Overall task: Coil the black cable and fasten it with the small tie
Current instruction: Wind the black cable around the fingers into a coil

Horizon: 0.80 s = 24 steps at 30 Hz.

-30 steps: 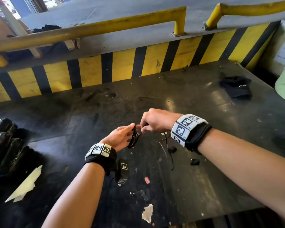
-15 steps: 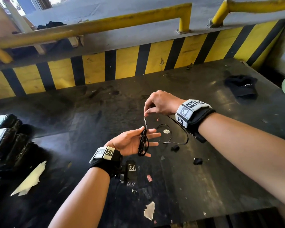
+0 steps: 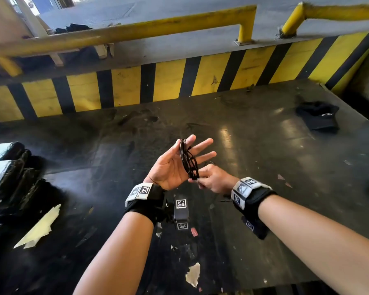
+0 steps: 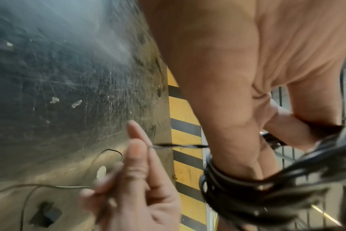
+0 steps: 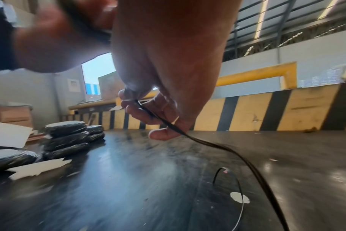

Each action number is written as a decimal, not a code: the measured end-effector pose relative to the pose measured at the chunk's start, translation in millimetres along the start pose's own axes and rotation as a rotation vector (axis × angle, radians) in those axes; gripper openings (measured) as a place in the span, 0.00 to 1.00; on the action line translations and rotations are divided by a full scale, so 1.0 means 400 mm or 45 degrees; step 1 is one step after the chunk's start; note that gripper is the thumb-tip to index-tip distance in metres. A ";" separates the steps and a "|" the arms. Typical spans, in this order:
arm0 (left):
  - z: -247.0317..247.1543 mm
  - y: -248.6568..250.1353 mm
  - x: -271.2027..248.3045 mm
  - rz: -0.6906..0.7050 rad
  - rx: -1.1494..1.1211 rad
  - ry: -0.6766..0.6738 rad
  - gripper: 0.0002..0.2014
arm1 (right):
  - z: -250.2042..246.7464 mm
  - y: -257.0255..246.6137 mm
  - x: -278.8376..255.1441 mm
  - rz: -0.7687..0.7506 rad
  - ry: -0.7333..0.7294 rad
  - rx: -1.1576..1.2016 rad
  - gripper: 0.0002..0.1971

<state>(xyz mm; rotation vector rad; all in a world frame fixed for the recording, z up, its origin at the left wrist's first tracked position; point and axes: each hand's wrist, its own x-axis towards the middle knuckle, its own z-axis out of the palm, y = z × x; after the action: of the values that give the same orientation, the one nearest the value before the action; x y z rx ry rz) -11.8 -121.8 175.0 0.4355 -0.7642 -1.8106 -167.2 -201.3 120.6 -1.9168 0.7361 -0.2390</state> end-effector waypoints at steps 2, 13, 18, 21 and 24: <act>-0.015 0.007 0.017 0.043 0.018 0.040 0.22 | 0.031 -0.003 -0.010 0.010 -0.034 -0.006 0.07; -0.129 0.027 -0.005 0.074 0.171 0.569 0.21 | -0.004 -0.115 -0.010 0.024 -0.198 -0.696 0.11; -0.161 0.014 -0.029 -0.116 0.328 0.693 0.22 | -0.060 -0.188 0.001 -0.057 -0.158 -0.942 0.09; -0.172 0.000 -0.053 -0.234 0.400 0.672 0.23 | -0.110 -0.234 0.012 -0.101 -0.074 -0.983 0.08; -0.169 -0.016 -0.067 -0.357 0.438 0.644 0.22 | -0.152 -0.261 0.036 -0.118 -0.031 -0.953 0.07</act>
<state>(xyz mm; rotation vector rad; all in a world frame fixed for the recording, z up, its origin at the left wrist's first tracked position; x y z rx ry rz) 35.5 -115.1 119.7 1.2257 -0.6754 -1.7106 -144.2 -225.6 237.8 -2.6583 0.7850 0.0163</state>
